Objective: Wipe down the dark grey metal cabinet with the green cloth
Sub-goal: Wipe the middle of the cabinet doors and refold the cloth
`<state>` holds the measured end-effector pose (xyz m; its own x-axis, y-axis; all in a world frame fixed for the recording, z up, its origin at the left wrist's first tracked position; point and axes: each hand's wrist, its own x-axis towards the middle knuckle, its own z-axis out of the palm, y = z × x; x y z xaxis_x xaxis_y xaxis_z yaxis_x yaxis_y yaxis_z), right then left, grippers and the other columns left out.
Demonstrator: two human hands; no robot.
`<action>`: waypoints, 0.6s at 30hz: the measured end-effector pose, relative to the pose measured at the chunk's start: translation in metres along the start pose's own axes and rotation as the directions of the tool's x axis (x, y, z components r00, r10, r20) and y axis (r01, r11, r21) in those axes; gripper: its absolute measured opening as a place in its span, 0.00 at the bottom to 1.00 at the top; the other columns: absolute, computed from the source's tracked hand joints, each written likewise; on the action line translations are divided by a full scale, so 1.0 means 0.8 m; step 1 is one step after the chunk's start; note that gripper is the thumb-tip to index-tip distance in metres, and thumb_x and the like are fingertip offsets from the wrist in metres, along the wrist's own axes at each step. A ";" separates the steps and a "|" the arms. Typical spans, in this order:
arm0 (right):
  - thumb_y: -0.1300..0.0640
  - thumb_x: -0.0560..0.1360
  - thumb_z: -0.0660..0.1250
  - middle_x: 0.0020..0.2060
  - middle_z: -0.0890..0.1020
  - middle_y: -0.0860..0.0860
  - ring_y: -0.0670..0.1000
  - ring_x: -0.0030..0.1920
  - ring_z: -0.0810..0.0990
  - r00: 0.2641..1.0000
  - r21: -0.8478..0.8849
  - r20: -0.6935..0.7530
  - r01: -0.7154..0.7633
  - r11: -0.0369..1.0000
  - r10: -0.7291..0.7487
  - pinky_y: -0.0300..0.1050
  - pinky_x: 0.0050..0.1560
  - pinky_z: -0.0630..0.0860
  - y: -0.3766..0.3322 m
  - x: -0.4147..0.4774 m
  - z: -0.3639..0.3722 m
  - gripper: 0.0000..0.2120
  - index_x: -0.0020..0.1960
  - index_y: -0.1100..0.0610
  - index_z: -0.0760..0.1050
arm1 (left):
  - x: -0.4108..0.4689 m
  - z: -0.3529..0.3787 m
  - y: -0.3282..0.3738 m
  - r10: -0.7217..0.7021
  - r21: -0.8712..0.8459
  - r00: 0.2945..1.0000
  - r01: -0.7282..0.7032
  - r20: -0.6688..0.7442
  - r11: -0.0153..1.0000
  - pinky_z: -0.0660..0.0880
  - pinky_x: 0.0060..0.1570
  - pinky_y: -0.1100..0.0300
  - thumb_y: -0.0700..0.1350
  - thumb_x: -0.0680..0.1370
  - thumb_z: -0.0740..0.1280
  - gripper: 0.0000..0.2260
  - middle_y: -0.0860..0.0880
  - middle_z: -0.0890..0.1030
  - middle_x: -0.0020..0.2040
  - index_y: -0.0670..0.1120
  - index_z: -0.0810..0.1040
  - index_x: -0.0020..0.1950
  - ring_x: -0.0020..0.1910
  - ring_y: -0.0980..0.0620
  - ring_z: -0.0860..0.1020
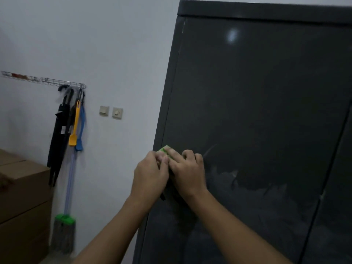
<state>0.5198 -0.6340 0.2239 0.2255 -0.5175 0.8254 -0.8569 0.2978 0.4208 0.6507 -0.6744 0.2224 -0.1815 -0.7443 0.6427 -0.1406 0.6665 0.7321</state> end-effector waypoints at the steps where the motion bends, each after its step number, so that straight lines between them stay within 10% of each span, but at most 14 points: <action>1: 0.49 0.75 0.72 0.67 0.78 0.41 0.51 0.44 0.75 0.999 0.018 -0.005 -0.046 0.999 0.046 0.48 0.44 0.66 0.004 -0.002 -0.002 0.21 0.68 0.44 0.77 | -0.005 0.008 0.005 0.006 -0.080 1.000 -0.007 -0.013 0.997 0.77 0.39 0.59 0.51 0.81 0.64 0.04 0.54 0.80 0.40 0.51 0.75 0.51 0.41 0.55 0.79; 5: 0.45 0.74 0.62 0.74 0.71 0.45 0.53 0.55 0.74 0.969 0.156 0.245 -0.042 0.987 0.002 0.51 0.51 0.64 0.029 -0.002 -0.033 0.32 0.77 0.51 0.67 | -0.022 0.042 0.009 -0.005 -0.262 1.000 0.004 -0.001 0.965 0.80 0.53 0.54 0.46 0.82 0.62 0.20 0.51 0.81 0.57 0.54 0.68 0.74 0.52 0.55 0.81; 8: 0.45 0.65 0.60 0.77 0.66 0.45 0.53 0.67 0.66 0.875 0.255 0.430 0.117 0.960 -0.221 0.54 0.60 0.61 0.065 0.004 -0.076 0.43 0.80 0.49 0.60 | -0.036 0.073 0.017 -0.083 -0.256 0.980 0.128 0.178 0.958 0.74 0.65 0.47 0.47 0.82 0.63 0.30 0.47 0.63 0.70 0.56 0.53 0.80 0.62 0.48 0.74; 14: 0.47 0.67 0.58 0.57 0.83 0.41 0.55 0.63 0.72 0.971 0.218 0.175 0.120 0.969 -0.160 0.59 0.61 0.67 0.192 -0.012 -0.134 0.25 0.61 0.42 0.81 | -0.041 0.123 0.037 -0.033 0.024 0.998 0.034 -0.052 0.999 0.62 0.64 0.48 0.54 0.82 0.60 0.31 0.49 0.54 0.67 0.58 0.46 0.80 0.62 0.47 0.59; 18: 0.49 0.69 0.60 0.63 0.79 0.50 0.60 0.66 0.68 0.994 0.068 0.093 0.043 0.997 -0.050 0.60 0.66 0.64 0.299 -0.037 -0.161 0.24 0.63 0.45 0.80 | -0.027 0.150 0.037 0.018 0.135 0.964 0.018 -0.266 0.991 0.63 0.61 0.39 0.56 0.81 0.59 0.22 0.46 0.58 0.65 0.57 0.59 0.74 0.60 0.42 0.62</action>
<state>0.3679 -0.4440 0.3489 0.2238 -0.6037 0.7651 -0.8757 0.2201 0.4298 0.5337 -0.6330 0.2031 0.0809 -0.7165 0.6929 -0.2736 0.6525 0.7067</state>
